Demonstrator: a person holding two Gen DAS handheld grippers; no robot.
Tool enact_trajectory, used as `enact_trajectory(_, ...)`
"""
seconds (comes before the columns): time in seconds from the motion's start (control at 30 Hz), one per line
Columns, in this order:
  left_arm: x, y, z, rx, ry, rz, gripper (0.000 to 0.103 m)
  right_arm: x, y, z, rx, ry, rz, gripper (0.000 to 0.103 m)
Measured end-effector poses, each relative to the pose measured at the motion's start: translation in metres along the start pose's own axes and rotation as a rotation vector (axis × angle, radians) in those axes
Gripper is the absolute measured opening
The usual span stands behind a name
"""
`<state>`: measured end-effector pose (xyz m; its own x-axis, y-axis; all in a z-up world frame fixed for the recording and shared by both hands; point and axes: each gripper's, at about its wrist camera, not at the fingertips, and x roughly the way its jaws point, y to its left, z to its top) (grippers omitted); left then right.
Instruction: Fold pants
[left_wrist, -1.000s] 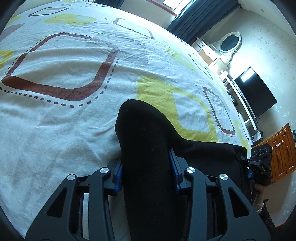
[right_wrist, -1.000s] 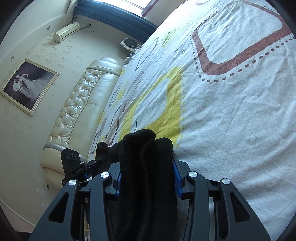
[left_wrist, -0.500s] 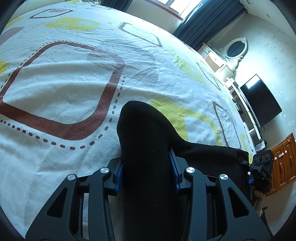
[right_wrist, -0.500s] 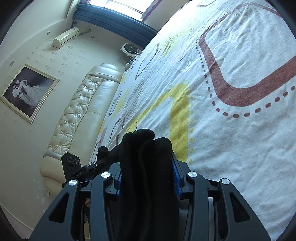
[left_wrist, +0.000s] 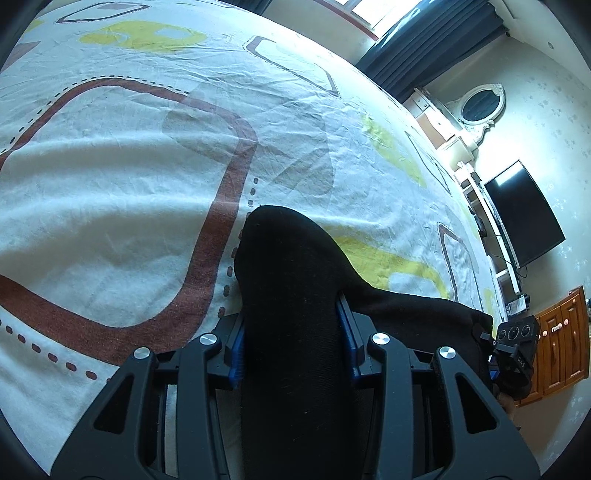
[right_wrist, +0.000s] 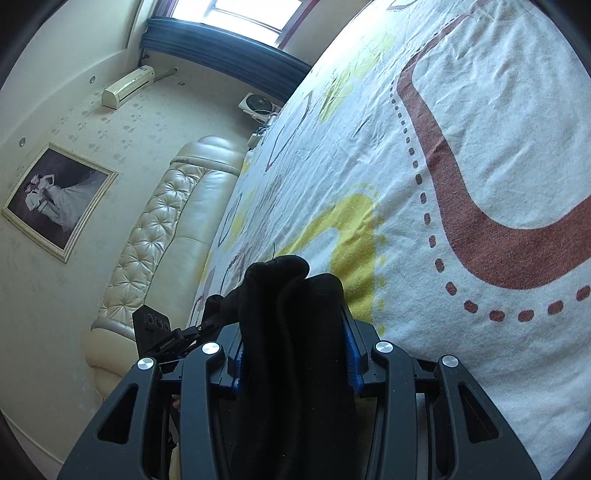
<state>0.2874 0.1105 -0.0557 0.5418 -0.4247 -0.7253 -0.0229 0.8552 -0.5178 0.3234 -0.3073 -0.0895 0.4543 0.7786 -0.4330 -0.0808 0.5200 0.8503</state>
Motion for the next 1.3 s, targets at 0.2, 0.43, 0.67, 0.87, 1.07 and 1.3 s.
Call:
enact_trajectory(0.2,0.001,0.005,-0.001,-0.009,-0.009,-0.022,0.041,-0.002,-0.003,-0.003,-0.004,-0.011,0.014,0.041)
enact_trajectory(0.43,0.002,0.006,-0.001,-0.014,-0.005,-0.036,0.044,-0.004,-0.006,-0.004,-0.003,-0.017,0.017,0.041)
enact_trajectory(0.67,-0.021,0.015,-0.022,-0.050,0.008,-0.156,0.078,-0.020,-0.001,-0.011,0.031,-0.009,0.037,0.064)
enact_trajectory(0.87,-0.058,0.029,-0.078,-0.106,0.024,-0.235,0.080,-0.061,-0.001,-0.038,0.076,0.005,0.030,0.072)
enact_trajectory(1.07,-0.078,0.027,-0.122,-0.137,0.043,-0.282,0.086,-0.072,0.010,-0.075,0.069,0.083,-0.002,0.078)
enact_trajectory(1.3,-0.069,0.014,-0.127,-0.142,0.046,-0.234,0.091,-0.056,0.033,-0.089,0.006,0.097,-0.153,0.082)
